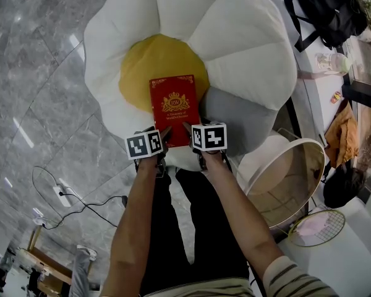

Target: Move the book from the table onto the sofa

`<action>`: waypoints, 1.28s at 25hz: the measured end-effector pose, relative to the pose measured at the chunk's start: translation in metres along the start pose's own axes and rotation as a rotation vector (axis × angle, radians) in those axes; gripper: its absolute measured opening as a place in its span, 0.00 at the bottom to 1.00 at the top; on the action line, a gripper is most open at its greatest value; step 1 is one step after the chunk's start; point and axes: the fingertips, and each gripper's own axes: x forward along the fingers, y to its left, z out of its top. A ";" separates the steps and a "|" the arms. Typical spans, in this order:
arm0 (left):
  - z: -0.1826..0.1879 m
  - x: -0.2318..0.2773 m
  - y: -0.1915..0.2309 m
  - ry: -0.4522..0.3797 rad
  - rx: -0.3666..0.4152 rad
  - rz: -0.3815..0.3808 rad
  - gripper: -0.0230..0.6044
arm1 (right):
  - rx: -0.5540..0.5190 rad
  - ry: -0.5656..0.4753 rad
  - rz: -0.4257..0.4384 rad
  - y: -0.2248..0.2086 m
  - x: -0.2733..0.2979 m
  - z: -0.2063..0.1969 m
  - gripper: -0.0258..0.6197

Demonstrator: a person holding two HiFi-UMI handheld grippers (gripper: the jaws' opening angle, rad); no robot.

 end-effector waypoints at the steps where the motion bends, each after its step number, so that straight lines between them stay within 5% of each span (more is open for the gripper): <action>1: 0.000 -0.002 -0.001 -0.004 0.000 0.000 0.50 | -0.001 -0.003 0.005 0.002 -0.001 0.001 0.49; 18: 0.000 -0.089 -0.061 -0.135 0.042 -0.069 0.13 | -0.048 -0.113 0.056 0.052 -0.080 0.004 0.11; 32: -0.009 -0.201 -0.135 -0.251 0.195 -0.110 0.04 | -0.074 -0.283 0.154 0.114 -0.202 0.009 0.06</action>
